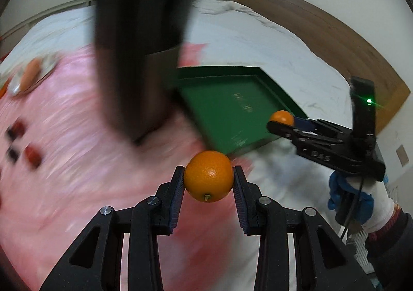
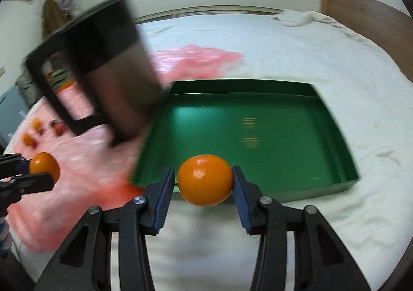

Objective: Organize fruits
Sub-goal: 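Carry the orange in the left tool to the green tray while the right tool carries its orange, then open the left tool over the green tray while the right tool releases its orange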

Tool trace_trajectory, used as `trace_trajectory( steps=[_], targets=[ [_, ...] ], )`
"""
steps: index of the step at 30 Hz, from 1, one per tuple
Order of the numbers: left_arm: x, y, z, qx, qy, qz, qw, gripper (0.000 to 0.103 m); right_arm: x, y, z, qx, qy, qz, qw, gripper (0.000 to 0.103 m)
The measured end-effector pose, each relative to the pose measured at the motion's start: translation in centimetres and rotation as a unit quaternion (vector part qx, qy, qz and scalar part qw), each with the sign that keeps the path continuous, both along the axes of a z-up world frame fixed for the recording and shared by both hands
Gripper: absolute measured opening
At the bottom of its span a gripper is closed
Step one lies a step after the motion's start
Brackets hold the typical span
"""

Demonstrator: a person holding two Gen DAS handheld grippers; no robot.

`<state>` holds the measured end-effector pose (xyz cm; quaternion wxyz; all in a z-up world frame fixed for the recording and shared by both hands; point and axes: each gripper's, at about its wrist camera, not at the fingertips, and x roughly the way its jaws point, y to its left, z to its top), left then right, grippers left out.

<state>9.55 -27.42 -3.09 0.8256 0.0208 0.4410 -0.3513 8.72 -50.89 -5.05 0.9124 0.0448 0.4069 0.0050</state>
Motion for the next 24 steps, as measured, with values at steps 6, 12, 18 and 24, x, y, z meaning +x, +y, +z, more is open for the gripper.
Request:
trace_trajectory(
  steps=[6, 12, 18, 24],
  targets=[
    [3.2, -8.4, -1.6, 0.035, -0.005, -0.024, 0.9991, 0.032, 2.5, -5.9, -2.2, -0.022, 0.012, -0.051, 0.998, 0.084],
    [5.5, -11.9, -4.1, 0.060, 0.001, -0.013, 0.9981, 0.032, 4.2, -8.4, -4.3, -0.028, 0.017, -0.070, 0.997, 0.084],
    [6.4, -12.4, -6.3, 0.093, -0.004, -0.005, 0.9957, 0.032, 4.3, -8.6, -5.2, -0.029, 0.011, -0.077, 0.997, 0.084],
    [6.6, -13.1, -7.4, 0.112, -0.005, -0.001, 0.9937, 0.032, 4.2, -8.0, -5.2, -0.045, 0.014, -0.075, 0.996, 0.085]
  ],
)
